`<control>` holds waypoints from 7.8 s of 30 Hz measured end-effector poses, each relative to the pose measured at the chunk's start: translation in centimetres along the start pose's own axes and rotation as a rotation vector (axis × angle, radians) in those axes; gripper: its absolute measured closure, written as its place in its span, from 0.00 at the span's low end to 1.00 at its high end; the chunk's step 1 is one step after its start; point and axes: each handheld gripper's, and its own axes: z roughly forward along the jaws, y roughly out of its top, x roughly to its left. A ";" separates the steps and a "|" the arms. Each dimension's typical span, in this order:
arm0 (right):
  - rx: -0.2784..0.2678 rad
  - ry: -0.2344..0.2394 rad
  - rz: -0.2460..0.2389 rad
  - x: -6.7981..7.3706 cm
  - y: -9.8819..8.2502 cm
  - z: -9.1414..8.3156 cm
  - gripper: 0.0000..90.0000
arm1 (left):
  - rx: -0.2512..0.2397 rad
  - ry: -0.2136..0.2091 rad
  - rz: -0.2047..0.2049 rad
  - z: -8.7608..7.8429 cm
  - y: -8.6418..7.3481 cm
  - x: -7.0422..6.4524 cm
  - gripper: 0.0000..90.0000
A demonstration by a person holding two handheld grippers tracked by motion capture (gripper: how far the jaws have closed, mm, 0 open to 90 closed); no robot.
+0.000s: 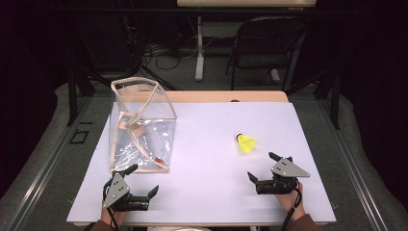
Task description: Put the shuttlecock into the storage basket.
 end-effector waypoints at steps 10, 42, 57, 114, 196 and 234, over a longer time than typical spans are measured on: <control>0.042 0.011 0.021 -0.8 0.4 0.9 0.00 | -0.002 0.000 0.001 0.0 0.0 -0.1 0.00; 0.121 0.048 0.045 -3.6 1.2 3.4 0.00 | -0.005 0.000 -0.004 0.0 0.0 0.0 0.00; 0.140 0.058 0.056 -4.6 1.7 5.1 0.00 | -0.006 0.001 -0.003 0.0 0.0 0.0 0.00; 0.303 0.017 0.052 -7.1 1.9 10.0 0.83 | -0.006 0.000 0.005 -0.1 0.1 0.0 0.00; 0.243 0.042 0.009 -7.1 6.5 7.8 1.00 | -0.006 -0.001 0.001 -0.1 0.1 0.0 0.00; 0.189 0.039 -0.022 -6.9 11.3 7.8 1.00 | -0.007 -0.002 0.000 -0.1 0.1 0.0 0.00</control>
